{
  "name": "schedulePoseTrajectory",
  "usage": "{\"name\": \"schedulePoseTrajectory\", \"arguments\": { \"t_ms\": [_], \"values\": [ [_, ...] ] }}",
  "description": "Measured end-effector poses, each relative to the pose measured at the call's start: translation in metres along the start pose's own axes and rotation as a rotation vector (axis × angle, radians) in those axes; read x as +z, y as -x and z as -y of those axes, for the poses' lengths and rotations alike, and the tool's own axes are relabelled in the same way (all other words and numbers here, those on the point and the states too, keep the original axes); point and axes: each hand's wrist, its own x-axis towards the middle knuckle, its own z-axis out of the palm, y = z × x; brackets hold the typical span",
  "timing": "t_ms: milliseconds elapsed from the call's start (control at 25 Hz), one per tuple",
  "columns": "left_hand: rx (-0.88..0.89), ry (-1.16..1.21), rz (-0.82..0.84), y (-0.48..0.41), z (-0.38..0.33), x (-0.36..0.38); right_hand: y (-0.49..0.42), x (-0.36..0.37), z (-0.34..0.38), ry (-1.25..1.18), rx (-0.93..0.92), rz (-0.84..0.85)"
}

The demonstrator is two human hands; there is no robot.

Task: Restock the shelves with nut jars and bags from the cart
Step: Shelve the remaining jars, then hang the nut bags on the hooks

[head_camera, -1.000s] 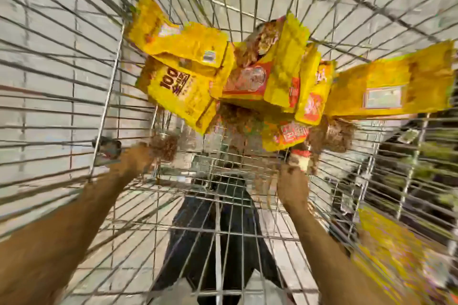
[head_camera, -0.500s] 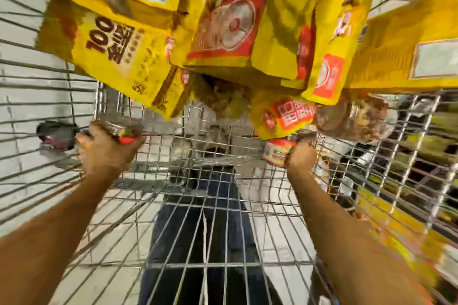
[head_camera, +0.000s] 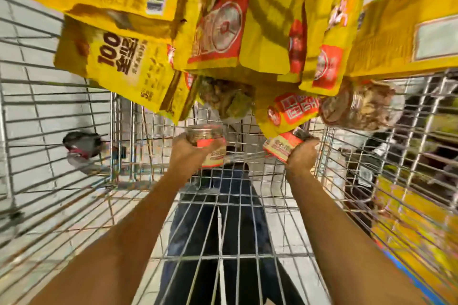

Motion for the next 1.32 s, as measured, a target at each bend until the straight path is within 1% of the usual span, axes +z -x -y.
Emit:
{"name": "schedulePoseTrajectory", "arguments": {
  "t_ms": [80,160,200,280,360,400,520,640,720,800,920,1000,1120,1240,1320],
  "values": [
    [-0.042,0.057,0.083,0.006,-0.008,0.002,0.017,-0.011,0.001,-0.195,0.113,0.084],
    [-0.105,0.103,0.167,0.017,-0.02,-0.002,0.043,-0.026,0.002,-0.314,0.232,0.261],
    [-0.143,0.107,0.224,0.027,-0.027,-0.006,0.056,-0.033,0.002,-0.286,0.274,0.342],
    [-0.179,0.049,0.313,0.045,-0.04,-0.019,0.083,-0.046,0.009,-0.127,0.3,0.451],
    [-0.144,-0.005,0.346,0.069,-0.064,-0.038,0.115,-0.049,0.035,-0.016,0.264,0.534],
    [-0.116,-0.028,0.348,0.083,-0.081,-0.048,0.133,-0.049,0.054,-0.034,0.241,0.563],
    [0.026,-0.012,0.359,0.131,-0.14,-0.078,0.194,-0.059,0.114,-0.269,0.156,0.697],
    [0.182,0.129,0.401,0.181,-0.195,-0.097,0.249,-0.086,0.153,-0.488,0.083,0.791],
    [0.273,0.183,0.524,0.225,-0.23,-0.096,0.283,-0.117,0.165,-0.588,0.036,0.779],
    [0.326,0.223,0.657,0.266,-0.258,-0.083,0.308,-0.152,0.168,-0.68,-0.026,0.747],
    [0.329,0.191,0.794,0.316,-0.282,-0.038,0.334,-0.214,0.16,-0.829,-0.117,0.708],
    [0.303,0.148,0.862,0.341,-0.286,0.0,0.345,-0.252,0.151,-0.985,-0.146,0.677],
    [0.303,-0.028,0.997,0.384,-0.277,0.074,0.351,-0.325,0.123,-1.231,-0.184,0.478],
    [0.307,-0.165,1.16,0.429,-0.251,0.154,0.349,-0.403,0.081,-1.374,-0.16,0.244],
    [0.314,-0.201,1.217,0.457,-0.228,0.201,0.346,-0.45,0.055,-1.488,-0.165,0.164]
  ]
}}
